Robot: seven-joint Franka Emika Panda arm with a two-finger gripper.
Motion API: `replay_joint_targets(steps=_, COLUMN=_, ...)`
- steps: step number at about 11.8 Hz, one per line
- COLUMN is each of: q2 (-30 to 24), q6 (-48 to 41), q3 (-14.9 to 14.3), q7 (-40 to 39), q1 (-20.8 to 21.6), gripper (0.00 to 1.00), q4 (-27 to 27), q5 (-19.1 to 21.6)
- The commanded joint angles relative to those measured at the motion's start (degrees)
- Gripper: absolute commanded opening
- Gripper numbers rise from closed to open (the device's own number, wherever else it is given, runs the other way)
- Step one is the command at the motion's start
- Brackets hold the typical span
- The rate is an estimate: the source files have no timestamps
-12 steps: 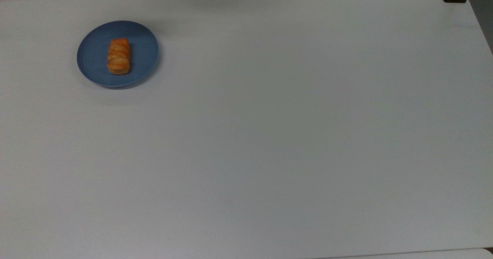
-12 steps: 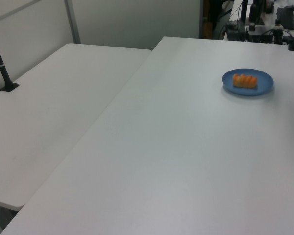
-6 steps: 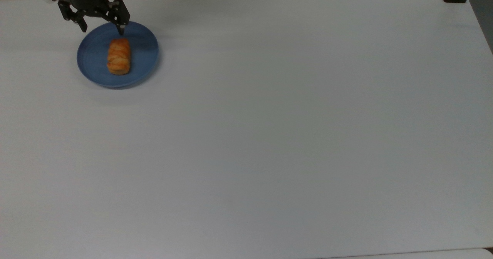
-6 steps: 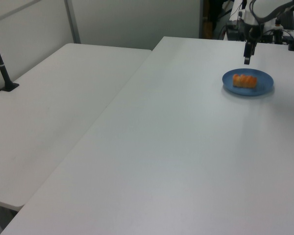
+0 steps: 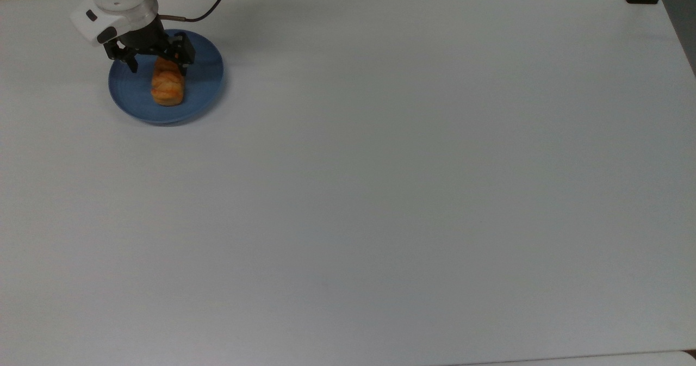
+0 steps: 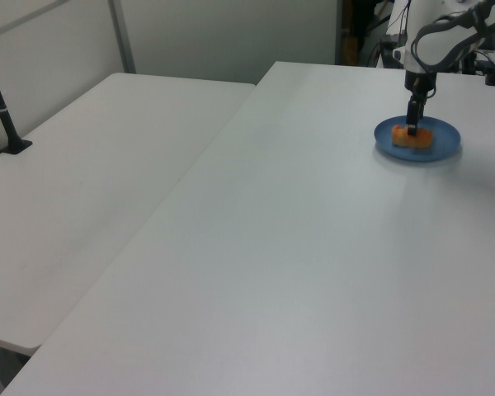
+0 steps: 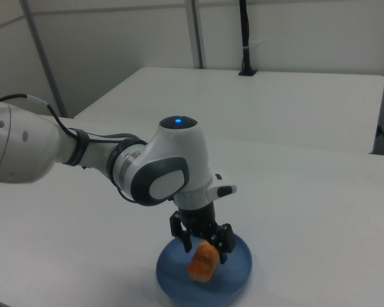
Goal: Put the bread on the table
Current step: 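Lower the open gripper onto the orange bread roll and close it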
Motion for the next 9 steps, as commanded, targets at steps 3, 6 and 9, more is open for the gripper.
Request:
replay_joint_targets(steps=3, q2=0.9, q6=1.9, q3=0.1, q7=-3.1, q1=0.4, gripper=0.77, q4=-1.0, q5=-0.4)
replay_joint_targets(steps=6, q2=1.9, q6=2.0, q3=0.3, q7=-3.1, q1=0.5, gripper=0.64, q4=-0.9, q5=-0.4)
replay_joint_targets(steps=9, q2=1.4, q6=1.1, q3=0.3, q7=-3.0, q1=0.6, gripper=0.44, q4=-0.9, q5=-0.4)
